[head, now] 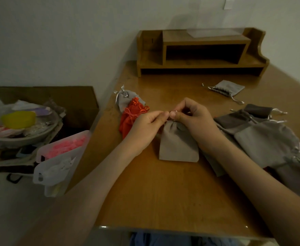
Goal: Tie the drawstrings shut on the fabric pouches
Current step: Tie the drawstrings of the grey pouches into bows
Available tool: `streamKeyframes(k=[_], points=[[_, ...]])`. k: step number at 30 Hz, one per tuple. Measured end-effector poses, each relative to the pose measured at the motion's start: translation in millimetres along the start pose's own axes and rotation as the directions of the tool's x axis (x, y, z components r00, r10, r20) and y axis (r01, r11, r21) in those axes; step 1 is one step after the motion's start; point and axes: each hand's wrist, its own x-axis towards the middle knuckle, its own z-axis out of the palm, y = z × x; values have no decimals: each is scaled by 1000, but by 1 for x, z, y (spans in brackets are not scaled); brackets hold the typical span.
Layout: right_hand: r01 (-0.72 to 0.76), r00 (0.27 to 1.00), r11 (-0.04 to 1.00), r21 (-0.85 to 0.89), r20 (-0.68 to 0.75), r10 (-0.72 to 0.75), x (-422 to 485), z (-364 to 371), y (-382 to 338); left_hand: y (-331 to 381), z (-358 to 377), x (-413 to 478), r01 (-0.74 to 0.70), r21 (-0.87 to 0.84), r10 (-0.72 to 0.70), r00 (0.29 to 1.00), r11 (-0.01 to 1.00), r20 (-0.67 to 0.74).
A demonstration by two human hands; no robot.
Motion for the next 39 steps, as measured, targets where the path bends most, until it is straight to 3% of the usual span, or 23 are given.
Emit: streamKeyframes(k=[3, 7, 14, 20, 23, 26, 29, 33, 36, 39], points=[[42, 999, 998, 43, 19, -43, -1, 0, 0, 2, 1, -1, -14, -12, 14, 1000, 1000, -6], [75, 995, 997, 18, 57, -76, 0, 1, 0, -3, 2, -1, -85, 163, 92, 995, 983, -37], [75, 996, 991, -108, 48, -70, 2, 0, 2, -6, 1, 1, -42, 162, 41, 999, 986, 5], [120, 993, 987, -105, 25, -118, 4, -1, -1, -6, 2, 2, -104, 219, 110, 994, 970, -15], [91, 995, 993, -70, 36, -88, 4, -5, -2, -3, 1, 2, -46, 29, 48, 995, 999, -84], [-34, 985, 992, -124, 162, 54, 4, -6, 0, 3, -1, 0, 26, -214, -54, 991, 976, -124], [-81, 957, 987, -136, 268, 115, 4, -5, 3, 6, -2, 0, 52, -342, -94, 990, 938, -107], [-90, 954, 971, -220, 261, 148, 3, -7, -1, 12, -4, 1, 117, -523, -163, 986, 844, -43], [-114, 955, 969, -219, 244, 167, 3, -9, -1, 14, -7, 3, 127, -590, -180, 983, 797, -31], [-209, 955, 976, -67, 200, 218, 3, -11, -3, 14, -5, 2, 126, -529, -190, 979, 839, -69]])
